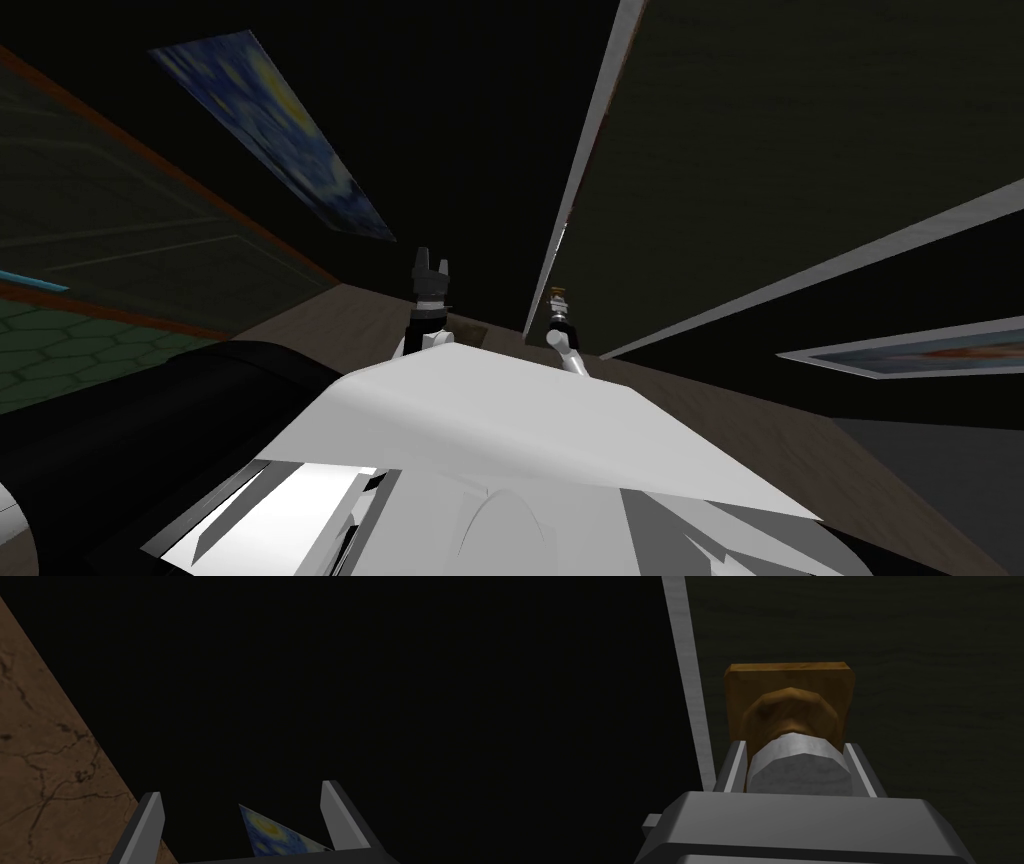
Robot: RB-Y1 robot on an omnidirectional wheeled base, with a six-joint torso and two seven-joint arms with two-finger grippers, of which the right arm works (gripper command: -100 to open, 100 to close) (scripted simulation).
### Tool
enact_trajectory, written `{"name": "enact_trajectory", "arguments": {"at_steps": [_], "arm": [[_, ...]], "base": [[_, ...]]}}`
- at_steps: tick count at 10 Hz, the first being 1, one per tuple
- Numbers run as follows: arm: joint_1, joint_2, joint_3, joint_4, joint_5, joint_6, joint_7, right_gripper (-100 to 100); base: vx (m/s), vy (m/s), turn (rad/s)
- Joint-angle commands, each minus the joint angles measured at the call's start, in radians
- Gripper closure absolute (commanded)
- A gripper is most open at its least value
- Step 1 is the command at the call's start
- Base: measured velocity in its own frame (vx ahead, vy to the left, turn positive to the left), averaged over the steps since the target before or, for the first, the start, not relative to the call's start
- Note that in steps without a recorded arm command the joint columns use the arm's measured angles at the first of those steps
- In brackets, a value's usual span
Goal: Pull the door open
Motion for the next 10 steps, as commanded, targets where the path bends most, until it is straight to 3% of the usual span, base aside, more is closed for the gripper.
{"name": "enact_trajectory", "arguments": {"at_steps": [1,7,10], "arm": [[0.001,-0.004,0.001,0.001,-0.001,-0.002,-0.006,100],[0.003,-0.039,0.007,0.003,-0.007,-0.007,-0.037,100],[0.005,-0.068,0.012,0.005,-0.012,-0.012,-0.064,100]], "base": [[-0.199,-0.046,0.058],[-0.183,-0.042,0.08],[-0.183,-0.019,0.104]]}}
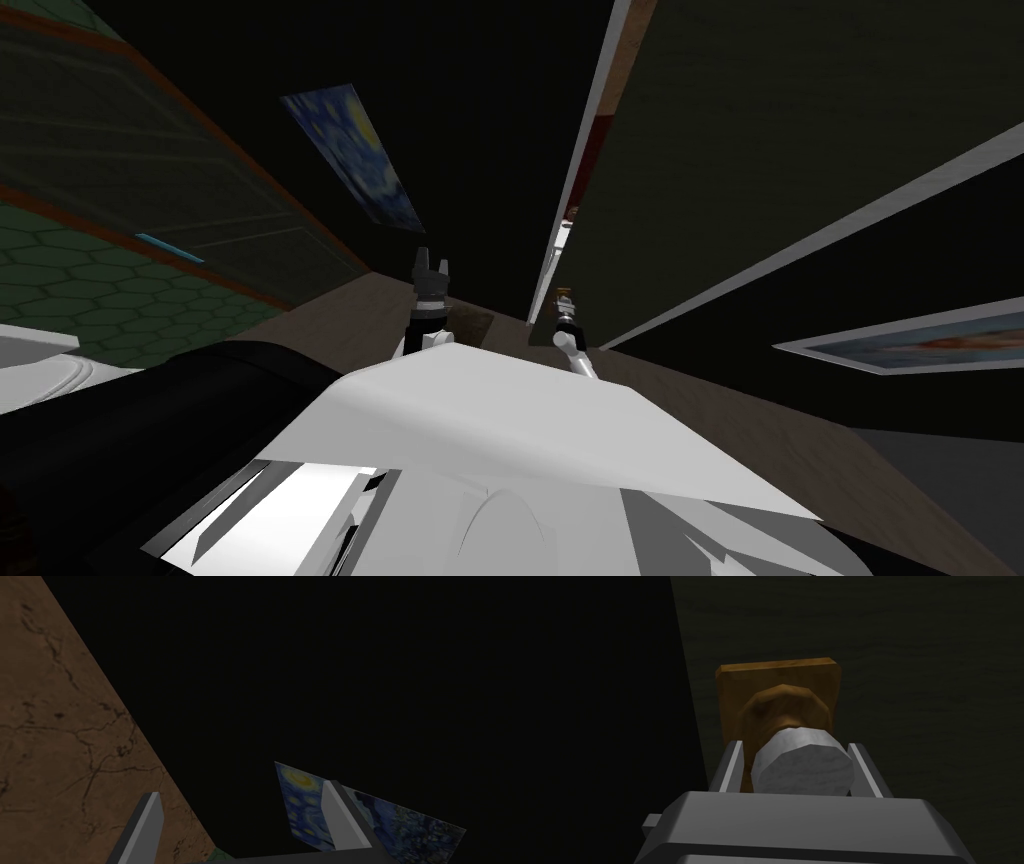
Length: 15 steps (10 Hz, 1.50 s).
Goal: Pull the door open
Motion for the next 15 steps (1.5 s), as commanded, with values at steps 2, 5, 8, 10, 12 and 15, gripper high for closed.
{"name": "enact_trajectory", "arguments": {"at_steps": [2,5,8,10,12,15], "arm": [[0.004,-0.02,0.019,0.006,-0.003,0.001,-0.03,100],[0.007,-0.074,0.028,0.009,-0.013,-0.008,-0.079,100],[0.01,-0.125,0.036,0.011,-0.021,-0.016,-0.126,100],[0.013,-0.163,0.043,0.013,-0.028,-0.022,-0.16,100],[0.014,-0.19,0.047,0.015,-0.033,-0.026,-0.185,100],[0.018,-0.248,0.057,0.018,-0.043,-0.036,-0.238,100]], "base": [[-0.186,-0.01,0.123],[-0.169,-0.001,0.165],[-0.074,0.003,0.106],[-0.028,-0.006,0.123],[0.01,0.003,0.08],[0.069,-0.008,0.069]]}}
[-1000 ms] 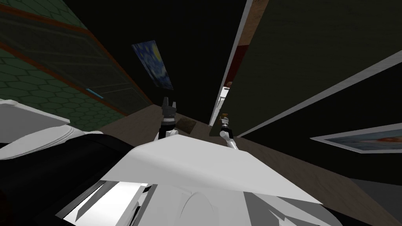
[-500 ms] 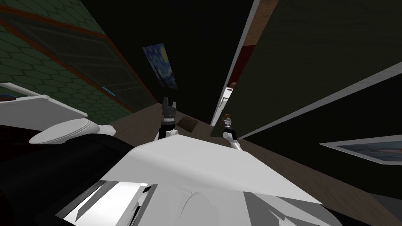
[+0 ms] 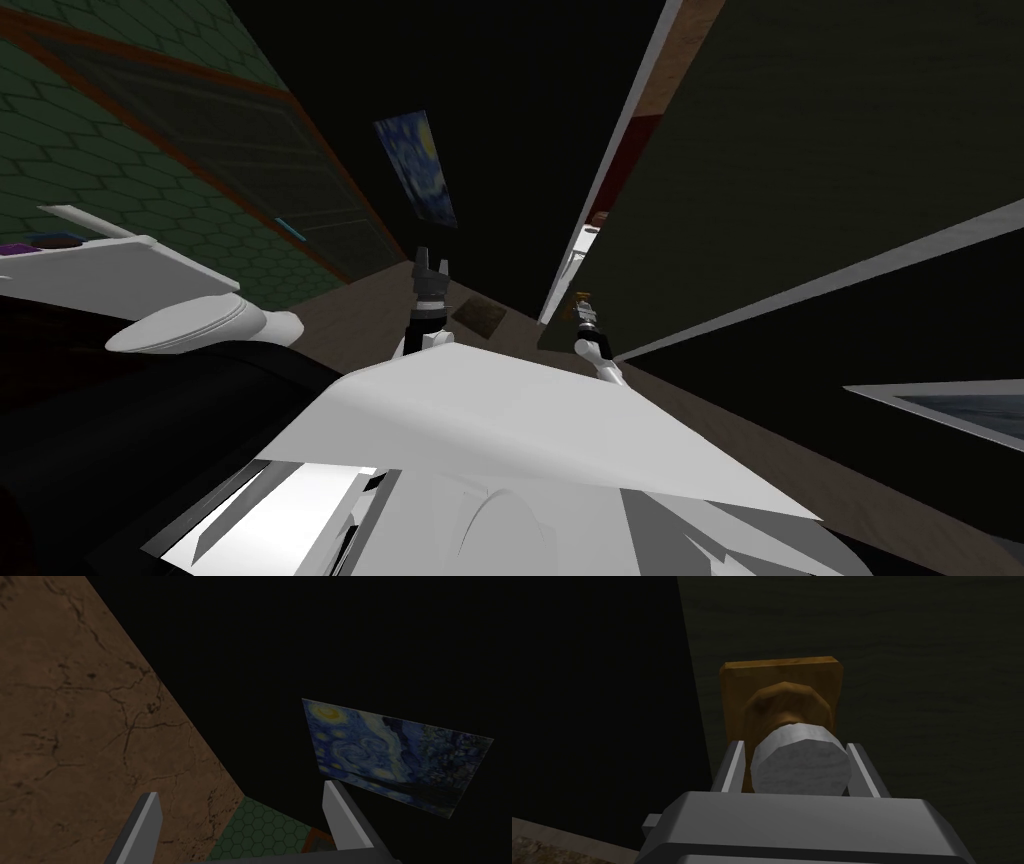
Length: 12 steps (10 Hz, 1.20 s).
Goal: Pull the door open
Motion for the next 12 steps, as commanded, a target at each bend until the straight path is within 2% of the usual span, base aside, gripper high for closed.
{"name": "enact_trajectory", "arguments": {"at_steps": [1,3,6,7,10,12], "arm": [[-0.002,-0.02,0.015,-0.007,-0.003,0.0,-0.028,100],[0.0,-0.052,0.021,-0.005,-0.009,-0.005,-0.057,100],[0.002,-0.072,0.024,-0.004,-0.012,-0.008,-0.076,100],[0.008,-0.068,0.023,-0.004,-0.013,-0.004,-0.07,100],[0.01,-0.089,0.036,-0.008,-0.011,-0.014,-0.094,100],[0.014,-0.11,0.052,-0.012,-0.007,-0.022,-0.119,100]], "base": [[0.142,-0.011,0.087],[0.173,-0.001,0.068],[0.191,0.032,-0.002],[0.088,0.001,-0.001],[-0.15,-0.035,0.095],[-0.199,-0.051,0.118]]}}
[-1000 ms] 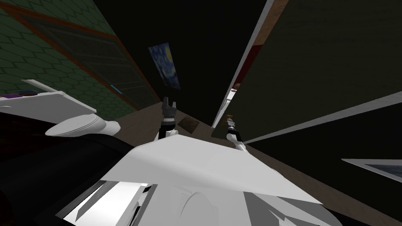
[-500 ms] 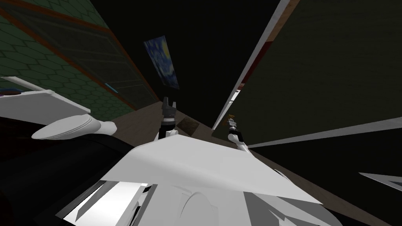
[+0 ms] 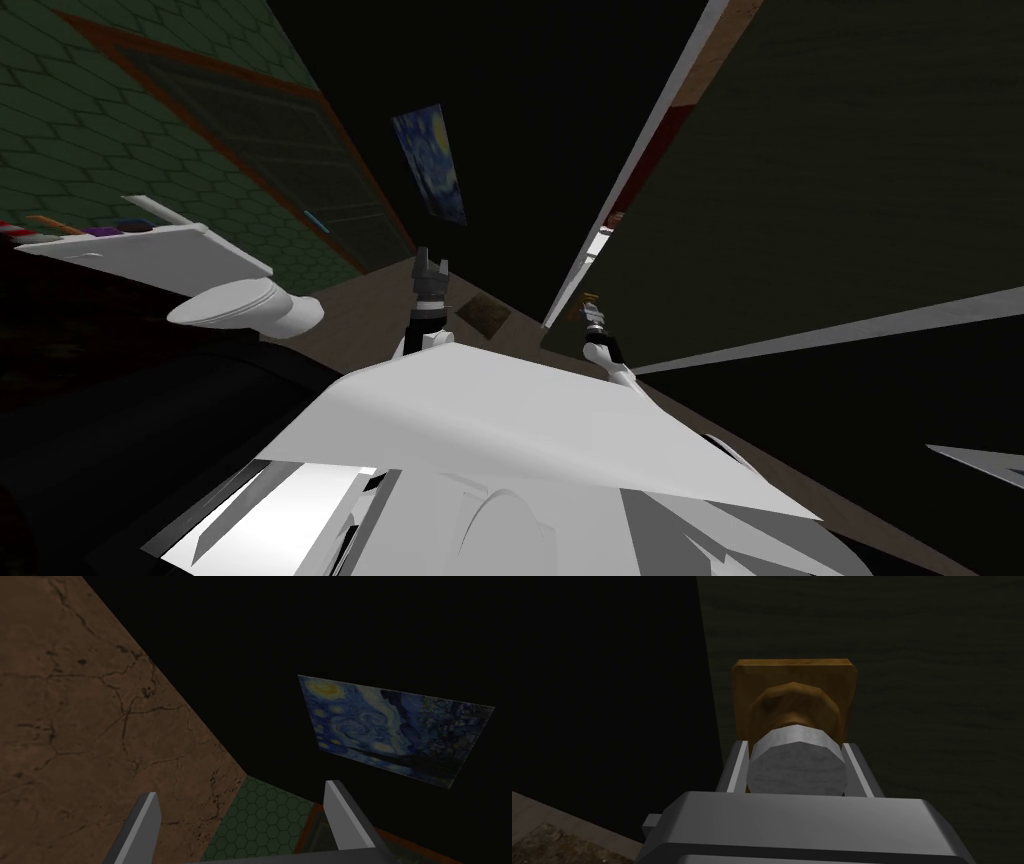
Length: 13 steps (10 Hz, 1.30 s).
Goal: Pull the door open
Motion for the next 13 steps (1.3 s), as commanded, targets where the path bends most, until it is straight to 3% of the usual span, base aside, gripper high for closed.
{"name": "enact_trajectory", "arguments": {"at_steps": [1,6,7,13], "arm": [[0.003,-0.017,0.017,-0.004,0.004,-0.009,-0.025,100],[0.019,-0.093,0.075,-0.017,0.015,-0.041,-0.114,100],[0.019,-0.084,0.068,-0.013,0.013,-0.034,-0.102,100],[0.036,-0.157,0.148,-0.048,0.032,-0.077,-0.181,100]], "base": [[-0.226,-0.092,0.16],[-0.208,-0.102,0.192],[-0.089,-0.037,0.044],[-0.197,-0.093,0.126]]}}
